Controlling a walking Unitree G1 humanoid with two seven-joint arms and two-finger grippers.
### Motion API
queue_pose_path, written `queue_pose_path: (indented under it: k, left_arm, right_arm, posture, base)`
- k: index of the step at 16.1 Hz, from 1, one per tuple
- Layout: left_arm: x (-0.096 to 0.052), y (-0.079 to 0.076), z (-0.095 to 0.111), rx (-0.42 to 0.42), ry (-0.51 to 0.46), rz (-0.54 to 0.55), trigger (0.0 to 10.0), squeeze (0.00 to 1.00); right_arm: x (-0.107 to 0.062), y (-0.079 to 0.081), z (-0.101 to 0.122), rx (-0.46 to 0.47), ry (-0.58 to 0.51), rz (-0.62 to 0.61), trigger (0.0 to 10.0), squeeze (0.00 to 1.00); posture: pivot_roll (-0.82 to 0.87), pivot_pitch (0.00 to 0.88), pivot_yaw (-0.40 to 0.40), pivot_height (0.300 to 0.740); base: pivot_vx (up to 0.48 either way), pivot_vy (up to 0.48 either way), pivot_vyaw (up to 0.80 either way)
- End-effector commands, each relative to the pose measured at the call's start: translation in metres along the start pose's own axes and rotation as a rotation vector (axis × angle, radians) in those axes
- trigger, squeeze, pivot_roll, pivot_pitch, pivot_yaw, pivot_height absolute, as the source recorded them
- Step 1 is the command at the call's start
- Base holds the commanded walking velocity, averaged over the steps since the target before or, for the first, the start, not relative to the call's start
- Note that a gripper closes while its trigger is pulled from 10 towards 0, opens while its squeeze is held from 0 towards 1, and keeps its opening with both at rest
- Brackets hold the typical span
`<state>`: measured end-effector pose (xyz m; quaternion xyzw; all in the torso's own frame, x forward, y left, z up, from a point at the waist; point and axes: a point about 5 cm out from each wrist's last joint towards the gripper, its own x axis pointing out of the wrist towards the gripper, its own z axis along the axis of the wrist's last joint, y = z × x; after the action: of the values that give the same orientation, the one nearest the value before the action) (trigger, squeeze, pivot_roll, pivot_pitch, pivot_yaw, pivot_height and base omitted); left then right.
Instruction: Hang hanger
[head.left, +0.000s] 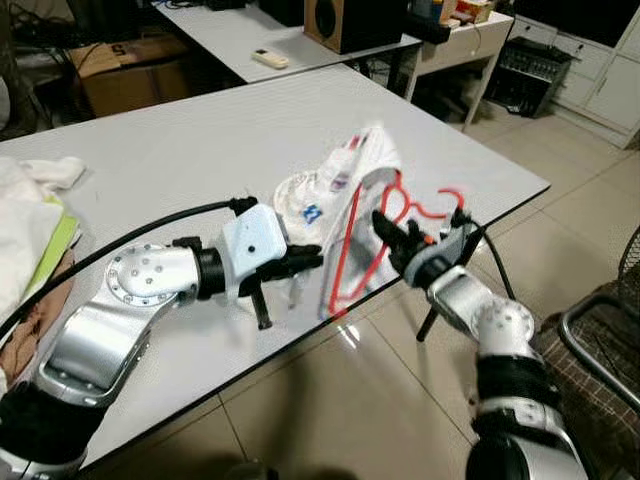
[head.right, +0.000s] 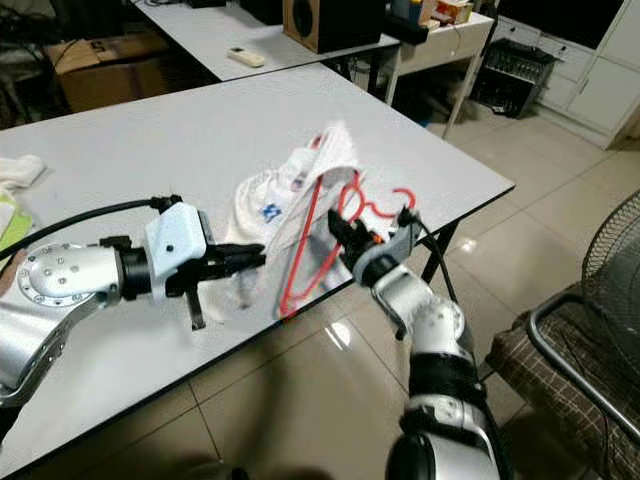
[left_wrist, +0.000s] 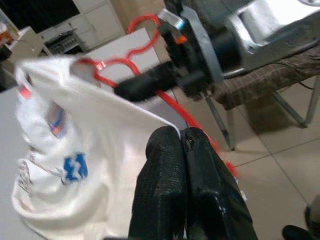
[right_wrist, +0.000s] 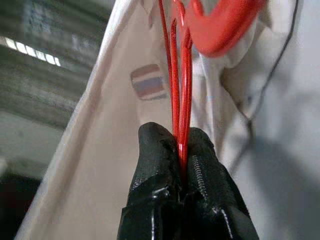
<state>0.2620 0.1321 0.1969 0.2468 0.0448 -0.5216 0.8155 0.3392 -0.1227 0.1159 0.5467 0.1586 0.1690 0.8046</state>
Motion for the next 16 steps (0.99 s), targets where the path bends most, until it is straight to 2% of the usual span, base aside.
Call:
queue_pose_path:
  k: [1,2,3,4,6,7,9,11,14,16]
  left_arm:
    - [0.001,-0.006,0.002,0.001,-0.001,-0.041,0.0,0.00]
    - [0.003,-0.008,0.001,-0.004,-0.001,-0.051,0.0,0.00]
    - [0.003,-0.008,0.001,-0.004,-0.001,-0.051,0.0,0.00]
    - [0.008,-0.010,0.002,-0.014,-0.021,-0.050,0.0,0.00]
    - [0.013,-0.012,0.007,-0.027,-0.059,-0.051,0.0,0.00]
    - [0.017,-0.013,0.017,-0.058,-0.119,-0.065,0.0,0.00]
    - [0.018,-0.019,0.024,-0.101,-0.156,-0.123,0.0,0.00]
    - [0.017,-0.027,0.023,-0.122,-0.141,-0.178,0.0,0.00]
    - [0.014,-0.030,0.026,-0.165,-0.163,-0.212,0.0,0.00]
    - [0.012,-0.029,0.022,-0.171,-0.134,-0.201,0.0,0.00]
  right_arm:
    - [0.002,0.005,0.011,0.030,-0.066,0.016,10.0,0.00]
    - [0.007,0.011,0.012,0.069,-0.080,0.037,10.0,0.00]
    - [0.007,0.011,0.012,0.069,-0.080,0.037,10.0,0.00]
    - [0.015,0.020,0.009,0.107,-0.072,0.074,10.0,0.00]
    - [0.022,0.030,0.003,0.120,-0.047,0.112,10.0,0.00]
    - [0.028,0.035,-0.002,0.109,-0.039,0.120,10.0,0.00]
    - [0.033,0.040,-0.001,0.148,-0.064,0.131,10.0,0.00]
    - [0.040,0.047,0.004,0.184,-0.110,0.136,10.0,0.00]
    - [0.045,0.046,0.010,0.225,-0.160,0.108,10.0,0.00]
    - [0.046,0.047,0.014,0.259,-0.181,0.115,10.0,0.00]
  posture:
    - [0.04,0.000,0.001,0.740]
    - [0.04,0.000,0.001,0.740]
    - [0.04,0.000,0.001,0.740]
    - [0.04,0.000,0.003,0.740]
    - [0.04,0.000,0.003,0.740]
    - [0.04,0.000,0.001,0.740]
    - [0.04,0.000,-0.001,0.740]
    - [0.05,0.000,-0.003,0.740]
    - [0.05,0.000,-0.009,0.740]
    - [0.05,0.000,-0.010,0.740]
  base:
    - [0.000,0.000,0.00]
    - [0.000,0.000,0.00]
    - [0.000,0.000,0.00]
    - [0.000,0.000,0.00]
    - [0.000,0.000,0.00]
    - [0.000,0.000,0.00]
    - [0.000,0.000,0.00]
    - [0.000,0.000,0.00]
    - [0.000,0.000,0.00]
    - [0.000,0.000,0.00]
